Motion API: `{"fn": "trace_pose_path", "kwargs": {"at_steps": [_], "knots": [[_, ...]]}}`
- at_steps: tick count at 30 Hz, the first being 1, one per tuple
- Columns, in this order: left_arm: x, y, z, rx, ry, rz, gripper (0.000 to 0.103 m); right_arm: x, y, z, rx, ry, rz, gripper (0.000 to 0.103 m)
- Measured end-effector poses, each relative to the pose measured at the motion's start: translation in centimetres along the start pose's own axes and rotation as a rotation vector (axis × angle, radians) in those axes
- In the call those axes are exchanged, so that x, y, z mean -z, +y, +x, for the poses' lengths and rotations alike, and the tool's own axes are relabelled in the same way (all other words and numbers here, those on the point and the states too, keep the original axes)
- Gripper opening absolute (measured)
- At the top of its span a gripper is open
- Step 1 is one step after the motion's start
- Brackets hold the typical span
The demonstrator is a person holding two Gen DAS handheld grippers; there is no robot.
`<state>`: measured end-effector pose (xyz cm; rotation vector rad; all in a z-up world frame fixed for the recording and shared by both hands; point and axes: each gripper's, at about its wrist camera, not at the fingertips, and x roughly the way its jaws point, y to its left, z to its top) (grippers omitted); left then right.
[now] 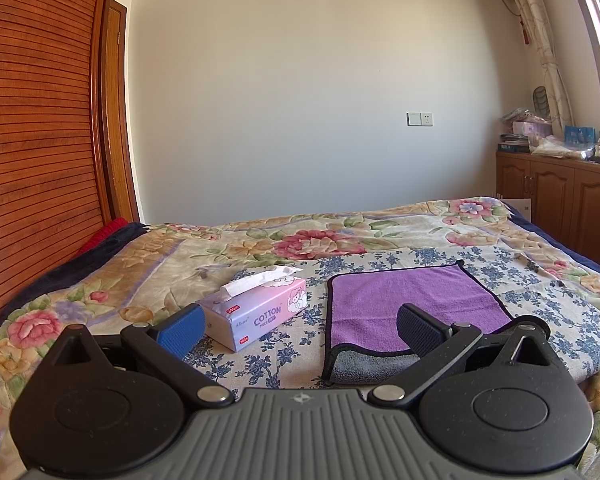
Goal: Fold towel
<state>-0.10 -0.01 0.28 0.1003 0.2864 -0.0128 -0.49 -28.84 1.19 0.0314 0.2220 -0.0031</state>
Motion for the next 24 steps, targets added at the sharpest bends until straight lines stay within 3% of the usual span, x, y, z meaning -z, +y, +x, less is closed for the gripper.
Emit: {"fn": "trace_pose_path", "kwargs": {"at_steps": [24], "knots": [[0.0, -0.02, 0.0, 0.0, 0.0, 0.001, 0.103, -0.09, -0.01, 0.09, 0.003, 0.001, 0.0, 0.103]]}}
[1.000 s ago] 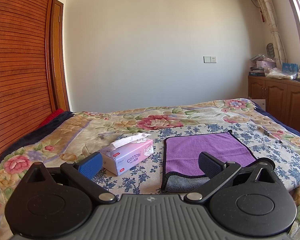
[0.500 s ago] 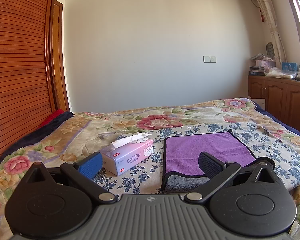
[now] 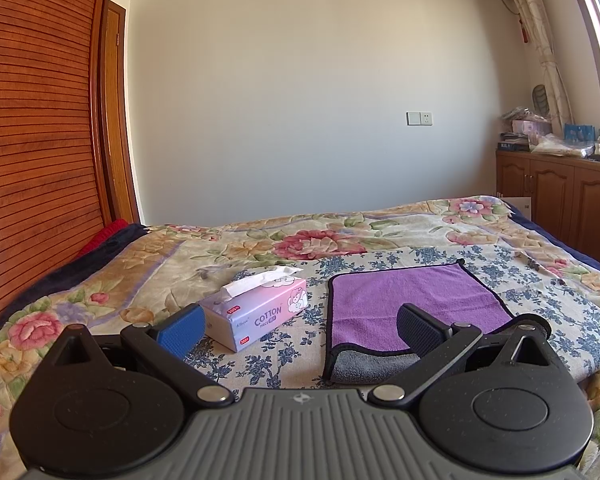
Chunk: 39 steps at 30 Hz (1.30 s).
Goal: Fold towel
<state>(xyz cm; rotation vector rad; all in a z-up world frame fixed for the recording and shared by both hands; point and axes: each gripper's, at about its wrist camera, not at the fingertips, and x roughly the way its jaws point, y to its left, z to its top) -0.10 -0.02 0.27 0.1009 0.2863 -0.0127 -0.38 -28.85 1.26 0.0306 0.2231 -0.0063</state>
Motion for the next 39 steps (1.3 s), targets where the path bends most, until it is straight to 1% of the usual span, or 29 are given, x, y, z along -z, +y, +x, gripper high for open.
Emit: {"fn": "trace_pose_path", "kwargs": {"at_steps": [7, 14, 22, 26, 30, 39], "knots": [[0.0, 0.0, 0.0, -0.001, 0.0, 0.001, 0.103, -0.2, 0.4, -0.2, 0.002, -0.001, 0.0, 0.103], [0.0, 0.0, 0.0, 0.0, 0.0, 0.001, 0.103, 0.0, -0.3, 0.2, 0.0, -0.001, 0.001, 0.103], [0.1, 0.0, 0.1, 0.009, 0.013, 0.002, 0.103, 0.1, 0.8, -0.2, -0.012, 0.003, -0.024, 0.103], [0.4, -0.2, 0.5, 0.017, 0.036, 0.017, 0.103, 0.1, 1.1, -0.1, -0.03, 0.011, -0.039, 0.103], [0.7, -0.6, 1.1, 0.045, 0.074, 0.031, 0.103, 0.1, 1.3, 0.2, -0.036, 0.033, -0.051, 0.103], [1.4, -1.5, 2.7, 0.07, 0.166, 0.075, 0.103, 0.2, 1.2, 1.2, -0.065, 0.078, -0.025, 0.103]]}}
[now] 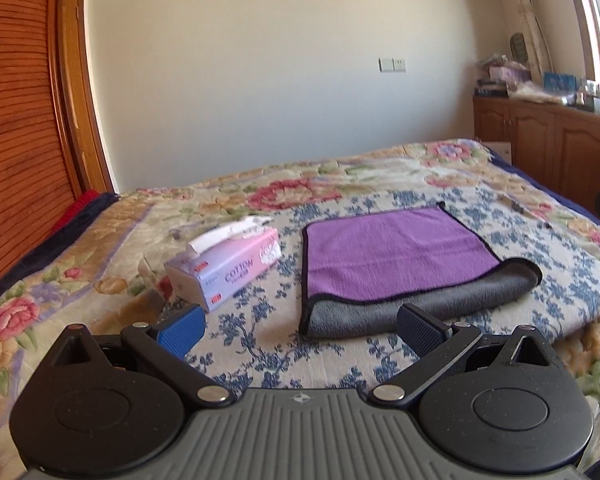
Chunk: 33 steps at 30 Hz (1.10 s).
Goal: Fold towel
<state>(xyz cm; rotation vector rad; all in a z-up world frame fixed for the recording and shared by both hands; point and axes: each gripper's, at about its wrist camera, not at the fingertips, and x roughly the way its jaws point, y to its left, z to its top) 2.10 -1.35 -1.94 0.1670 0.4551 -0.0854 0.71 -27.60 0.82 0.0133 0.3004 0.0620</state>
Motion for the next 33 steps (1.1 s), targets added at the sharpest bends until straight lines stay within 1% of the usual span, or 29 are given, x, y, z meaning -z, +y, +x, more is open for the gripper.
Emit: {"fn": "trace_pose_path", "kwargs": {"at_steps": [6, 11, 22, 27, 33], "knots": [[0.1, 0.0, 0.9, 0.017, 0.037, -0.007, 0.103, 0.1, 0.1, 1.2, -0.018, 0.041, 0.004, 0.103], [-0.1, 0.1, 1.6, 0.034, 0.05, -0.019, 0.103, 0.2, 0.2, 2.3, -0.035, 0.081, -0.002, 0.103], [-0.5, 0.0, 3.8, 0.044, 0.076, -0.039, 0.103, 0.6, 0.0, 4.3, -0.063, 0.151, -0.005, 0.103], [-0.7, 0.1, 4.6, 0.066, 0.083, -0.051, 0.098, 0.7, 0.0, 5.3, -0.066, 0.178, -0.029, 0.103], [-0.7, 0.3, 5.6, 0.069, 0.099, -0.063, 0.092, 0.7, -0.3, 6.4, -0.105, 0.198, -0.016, 0.103]]}}
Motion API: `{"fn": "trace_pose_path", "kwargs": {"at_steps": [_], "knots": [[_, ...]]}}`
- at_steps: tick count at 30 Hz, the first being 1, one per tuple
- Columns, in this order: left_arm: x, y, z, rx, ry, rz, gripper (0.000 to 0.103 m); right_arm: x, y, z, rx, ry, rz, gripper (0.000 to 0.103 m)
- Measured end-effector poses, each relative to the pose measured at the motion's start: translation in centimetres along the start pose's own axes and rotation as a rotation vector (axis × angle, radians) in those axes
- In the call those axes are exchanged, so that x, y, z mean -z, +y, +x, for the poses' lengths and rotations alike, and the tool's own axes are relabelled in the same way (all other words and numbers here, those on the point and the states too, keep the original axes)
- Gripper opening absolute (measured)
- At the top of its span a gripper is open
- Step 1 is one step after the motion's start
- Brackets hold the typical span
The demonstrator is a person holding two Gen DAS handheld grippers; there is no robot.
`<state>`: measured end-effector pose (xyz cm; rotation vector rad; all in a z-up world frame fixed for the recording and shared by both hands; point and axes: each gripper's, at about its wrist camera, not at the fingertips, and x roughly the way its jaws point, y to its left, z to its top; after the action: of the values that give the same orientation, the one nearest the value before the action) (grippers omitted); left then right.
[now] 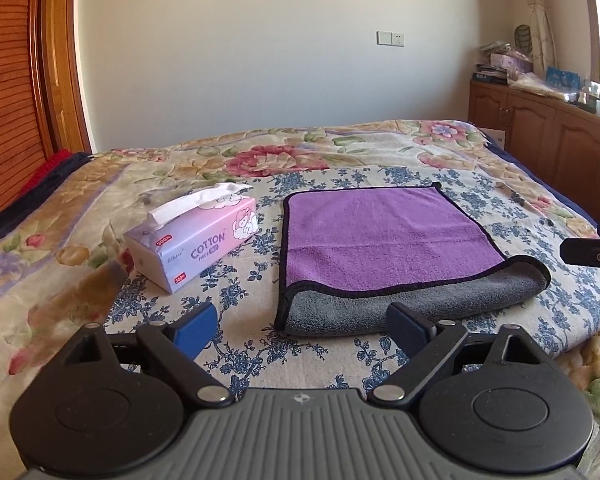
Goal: Fold towel
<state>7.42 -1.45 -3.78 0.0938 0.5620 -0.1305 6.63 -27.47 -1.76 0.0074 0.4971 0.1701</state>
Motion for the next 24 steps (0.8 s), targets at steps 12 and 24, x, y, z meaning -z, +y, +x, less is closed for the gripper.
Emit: {"fn": "trace_pose_path", "kwargs": {"at_steps": [12, 24], "knots": [[-0.6, 0.4, 2.8, 0.006, 0.034, 0.013, 0.082, -0.2, -0.1, 2.0, -0.017, 0.026, -0.031, 0.103], [-0.8, 1.4, 6.3, -0.003, 0.08, 0.012, 0.08, -0.5, -1.1, 4.1, -0.039, 0.06, 0.0, 0.103]]}}
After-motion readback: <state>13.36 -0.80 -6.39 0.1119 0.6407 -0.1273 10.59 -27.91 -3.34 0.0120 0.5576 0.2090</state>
